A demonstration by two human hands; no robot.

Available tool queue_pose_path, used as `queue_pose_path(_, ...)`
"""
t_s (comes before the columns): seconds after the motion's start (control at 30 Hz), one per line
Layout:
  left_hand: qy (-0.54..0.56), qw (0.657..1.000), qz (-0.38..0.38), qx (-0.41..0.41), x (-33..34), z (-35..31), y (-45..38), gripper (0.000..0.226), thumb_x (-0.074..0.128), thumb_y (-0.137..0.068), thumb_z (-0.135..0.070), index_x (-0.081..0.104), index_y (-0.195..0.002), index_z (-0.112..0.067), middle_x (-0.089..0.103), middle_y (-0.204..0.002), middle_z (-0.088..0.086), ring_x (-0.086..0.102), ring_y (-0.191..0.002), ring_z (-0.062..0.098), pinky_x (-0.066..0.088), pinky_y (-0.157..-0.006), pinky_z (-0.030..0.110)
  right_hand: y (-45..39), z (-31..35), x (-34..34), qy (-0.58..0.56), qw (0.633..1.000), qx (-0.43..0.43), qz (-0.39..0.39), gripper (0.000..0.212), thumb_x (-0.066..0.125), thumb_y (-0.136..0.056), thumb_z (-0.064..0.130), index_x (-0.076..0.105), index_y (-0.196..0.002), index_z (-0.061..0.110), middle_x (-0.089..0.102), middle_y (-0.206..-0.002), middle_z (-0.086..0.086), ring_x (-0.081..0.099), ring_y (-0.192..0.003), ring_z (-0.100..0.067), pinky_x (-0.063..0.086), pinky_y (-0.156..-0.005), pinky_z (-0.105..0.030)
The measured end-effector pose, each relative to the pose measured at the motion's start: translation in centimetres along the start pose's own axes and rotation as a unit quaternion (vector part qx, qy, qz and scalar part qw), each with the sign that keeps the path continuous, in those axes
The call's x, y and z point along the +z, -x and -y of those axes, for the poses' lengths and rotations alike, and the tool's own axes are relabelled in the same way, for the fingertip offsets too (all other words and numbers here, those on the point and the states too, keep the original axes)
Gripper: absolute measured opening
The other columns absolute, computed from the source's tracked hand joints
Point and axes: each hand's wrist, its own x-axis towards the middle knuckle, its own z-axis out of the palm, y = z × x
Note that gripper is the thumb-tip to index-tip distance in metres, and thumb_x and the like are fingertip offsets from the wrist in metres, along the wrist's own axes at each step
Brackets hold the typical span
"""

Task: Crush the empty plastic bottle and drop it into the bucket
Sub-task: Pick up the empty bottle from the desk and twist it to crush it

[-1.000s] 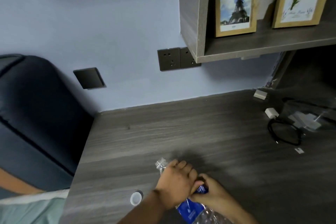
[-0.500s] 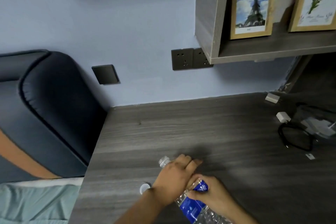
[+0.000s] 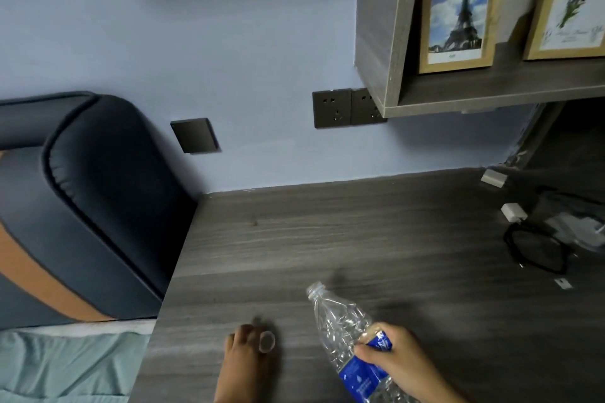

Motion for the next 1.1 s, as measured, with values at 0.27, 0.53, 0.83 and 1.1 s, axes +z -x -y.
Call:
queue_pose_path(0.27,0.196,0.979,-0.028,0.040,-3.4,-3.2,0.6,0.014,0.064,-0.075,-0.006,0.064,-0.066,-0.018,0.066,-0.070,-0.002,0.061,-0.069,0.009,0.044,-0.061,0.021,1.1,1.1,-0.5,0.082,0.996,-0.037,0.003,0.022,0.077,-0.073,0.023,0.061,-0.059,0.031,0.071,-0.067,0.003,0.065,-0.068,-0.006,0.049,-0.070,-0.020)
queue_pose_path(0.53,0.406,0.903,0.095,0.104,-9.0,-6.4,1.9,0.023,0.063,-0.077,0.013,0.063,-0.095,-0.001,0.064,-0.072,-0.008,0.059,-0.066,-0.003,0.047,-0.063,0.007,2.2,3.5,-1.7,0.194,0.977,-0.093,0.005,0.019,0.071,-0.075,0.033,0.059,-0.061,0.038,0.075,-0.081,0.005,0.067,-0.078,-0.002,0.050,-0.077,-0.023)
queue_pose_path(0.83,0.410,0.892,0.162,0.098,-11.1,-6.4,2.3,0.021,0.066,-0.078,-0.001,0.068,-0.099,0.001,0.068,-0.085,0.010,0.063,-0.076,0.012,0.052,-0.070,0.015,3.2,5.1,-2.8,0.319,0.936,-0.146,0.007,0.019,0.060,-0.082,0.044,0.064,-0.088,0.026,0.073,-0.084,0.007,0.063,-0.075,-0.005,0.049,-0.072,-0.026)
queue_pose_path(1.1,0.425,0.864,0.267,0.047,-12.4,-6.7,2.0,0.016,0.061,-0.083,-0.010,0.069,-0.081,0.004,0.064,-0.069,0.011,0.061,-0.063,0.015,0.055,-0.061,0.019,3.8,6.0,-2.8,0.382,0.903,-0.196,0.013,0.021,0.052,-0.088,0.041,0.062,-0.095,0.025,0.071,-0.101,0.010,0.064,-0.093,-0.009,0.051,-0.083,-0.030)
